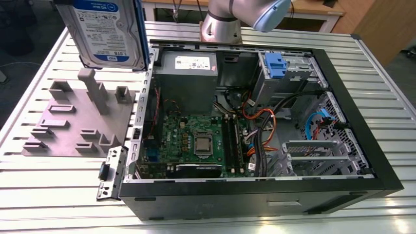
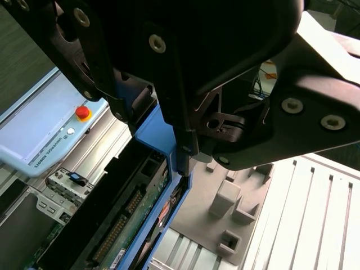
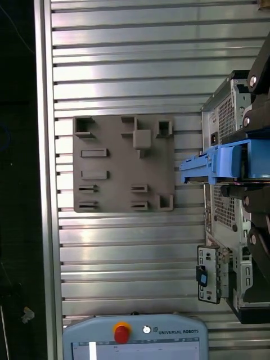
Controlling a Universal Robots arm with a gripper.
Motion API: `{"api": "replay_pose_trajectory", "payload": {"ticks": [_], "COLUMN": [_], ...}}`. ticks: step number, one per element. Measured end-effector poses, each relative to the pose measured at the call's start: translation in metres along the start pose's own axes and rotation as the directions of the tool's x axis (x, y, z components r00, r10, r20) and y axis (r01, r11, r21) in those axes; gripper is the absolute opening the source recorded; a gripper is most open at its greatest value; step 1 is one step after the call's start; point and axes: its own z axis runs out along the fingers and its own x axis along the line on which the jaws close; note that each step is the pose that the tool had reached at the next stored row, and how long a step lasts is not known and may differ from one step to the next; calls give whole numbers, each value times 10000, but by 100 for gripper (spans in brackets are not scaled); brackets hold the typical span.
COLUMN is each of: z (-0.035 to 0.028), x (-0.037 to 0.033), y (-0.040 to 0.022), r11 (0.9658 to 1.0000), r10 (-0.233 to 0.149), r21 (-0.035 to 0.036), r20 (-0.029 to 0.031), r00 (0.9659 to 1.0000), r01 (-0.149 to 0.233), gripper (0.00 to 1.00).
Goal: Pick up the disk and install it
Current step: 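Pick up the disk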
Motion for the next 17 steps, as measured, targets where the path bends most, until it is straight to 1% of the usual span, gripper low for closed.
{"api": "replay_pose_trajectory", "payload": {"ticks": [7, 11, 17], "z": [0, 0, 0], "x": [0, -1, -1], "y": [-6, -21, -22], "r11": [10000, 10000, 10000], "r10": [1, 0, 0], "r21": [0, 0, 0], "r20": [0, 0, 0], "r00": [10000, 10000, 10000], "r01": [-1, 0, 0], "gripper": [36, 36, 36]}}
